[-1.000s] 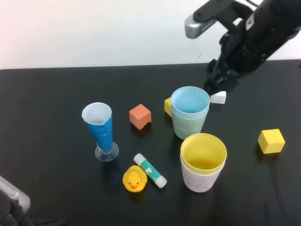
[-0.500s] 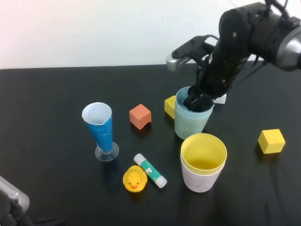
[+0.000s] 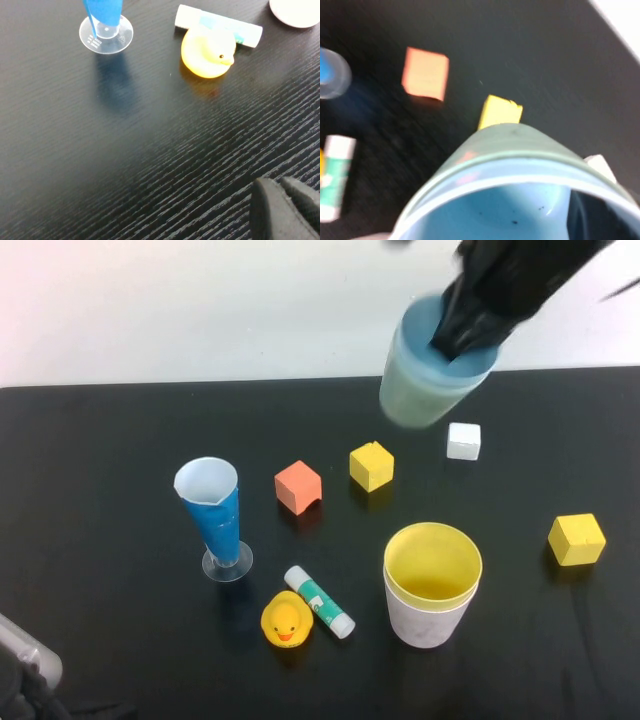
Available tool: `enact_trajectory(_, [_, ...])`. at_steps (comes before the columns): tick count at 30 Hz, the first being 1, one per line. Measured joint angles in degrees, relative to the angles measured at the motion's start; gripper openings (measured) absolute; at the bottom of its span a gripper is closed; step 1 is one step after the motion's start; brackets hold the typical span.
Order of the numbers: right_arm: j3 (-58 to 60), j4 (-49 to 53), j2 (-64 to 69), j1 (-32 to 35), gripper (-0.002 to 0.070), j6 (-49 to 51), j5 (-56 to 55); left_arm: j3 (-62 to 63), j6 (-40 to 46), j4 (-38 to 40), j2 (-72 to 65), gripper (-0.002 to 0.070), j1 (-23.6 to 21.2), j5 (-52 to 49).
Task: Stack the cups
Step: Place the green cup on the yellow cup
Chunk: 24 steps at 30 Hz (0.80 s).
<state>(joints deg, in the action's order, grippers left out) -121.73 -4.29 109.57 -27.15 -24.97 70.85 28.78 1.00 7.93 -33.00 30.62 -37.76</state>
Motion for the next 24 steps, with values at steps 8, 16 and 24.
enact_trajectory(8, [19.55, -6.67, -15.25, -0.55, 0.0058, -3.92, 0.49, 0.0, 0.0, -0.09, 0.0, 0.0001, 0.0, 0.0])
enact_trajectory(16, [30.22, -9.42, -14.78, -0.59, 0.0055, -5.27, 0.12, 0.0, 0.0, -0.21, 0.0, 0.0001, 0.0, 0.1])
enact_trajectory(24, [30.33, -10.81, -12.86, -0.59, 0.0066, -6.23, -0.66, 0.0, -0.14, -0.65, 0.0, 0.0001, 0.0, 0.1])
